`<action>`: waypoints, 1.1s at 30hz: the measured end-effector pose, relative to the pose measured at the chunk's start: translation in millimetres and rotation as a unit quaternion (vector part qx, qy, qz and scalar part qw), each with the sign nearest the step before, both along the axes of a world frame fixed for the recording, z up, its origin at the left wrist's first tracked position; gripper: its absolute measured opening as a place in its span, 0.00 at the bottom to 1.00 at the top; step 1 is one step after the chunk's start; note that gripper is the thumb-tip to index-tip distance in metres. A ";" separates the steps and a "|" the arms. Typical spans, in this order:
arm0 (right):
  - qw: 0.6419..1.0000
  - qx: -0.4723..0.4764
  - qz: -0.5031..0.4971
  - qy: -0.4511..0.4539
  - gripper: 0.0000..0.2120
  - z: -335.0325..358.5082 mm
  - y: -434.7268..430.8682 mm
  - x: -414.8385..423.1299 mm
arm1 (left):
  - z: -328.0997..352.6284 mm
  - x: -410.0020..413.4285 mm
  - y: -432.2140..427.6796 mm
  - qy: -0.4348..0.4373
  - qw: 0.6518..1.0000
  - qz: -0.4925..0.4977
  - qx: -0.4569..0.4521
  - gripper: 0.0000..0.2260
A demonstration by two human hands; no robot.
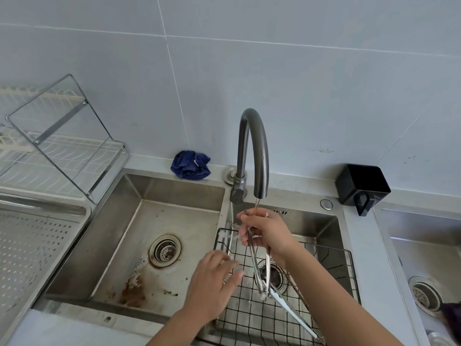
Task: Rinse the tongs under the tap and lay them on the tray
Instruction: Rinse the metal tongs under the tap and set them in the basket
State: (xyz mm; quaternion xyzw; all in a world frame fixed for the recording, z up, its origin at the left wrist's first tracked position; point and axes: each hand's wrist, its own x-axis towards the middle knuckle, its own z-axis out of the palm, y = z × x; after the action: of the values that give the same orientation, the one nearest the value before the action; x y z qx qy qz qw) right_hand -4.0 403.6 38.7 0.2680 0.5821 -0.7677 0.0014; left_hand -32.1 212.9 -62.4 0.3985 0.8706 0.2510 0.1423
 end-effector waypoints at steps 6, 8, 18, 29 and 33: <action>0.924 0.333 0.084 -0.167 0.16 -16.4 -12.4 14.5 | -35.5 18.6 -11.7 0.032 0.986 -0.014 -0.165 0.33; 0.838 0.456 0.179 -0.238 0.24 -27.2 -21.8 21.5 | -39.8 24.5 -12.4 0.059 0.982 -0.019 -0.181 0.33; 0.820 0.468 0.196 -0.265 0.30 -55.1 -7.5 33.6 | -48.1 24.0 -18.2 0.065 0.991 0.006 -0.116 0.38; 0.872 0.463 0.069 -0.143 0.14 -22.9 16.1 -43.1 | -49.9 28.4 -15.9 0.104 0.986 0.043 -0.120 0.40; 0.861 0.472 0.100 -0.159 0.20 -26.0 20.0 -66.3 | -48.6 27.7 -15.2 0.118 0.985 0.044 -0.121 0.37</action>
State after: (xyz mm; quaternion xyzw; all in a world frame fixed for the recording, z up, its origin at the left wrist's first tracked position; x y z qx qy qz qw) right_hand -70.4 423.7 12.7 0.2952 0.8902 -0.3441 0.0444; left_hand -4.4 197.7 -111.0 0.3666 0.9219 0.1007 0.0747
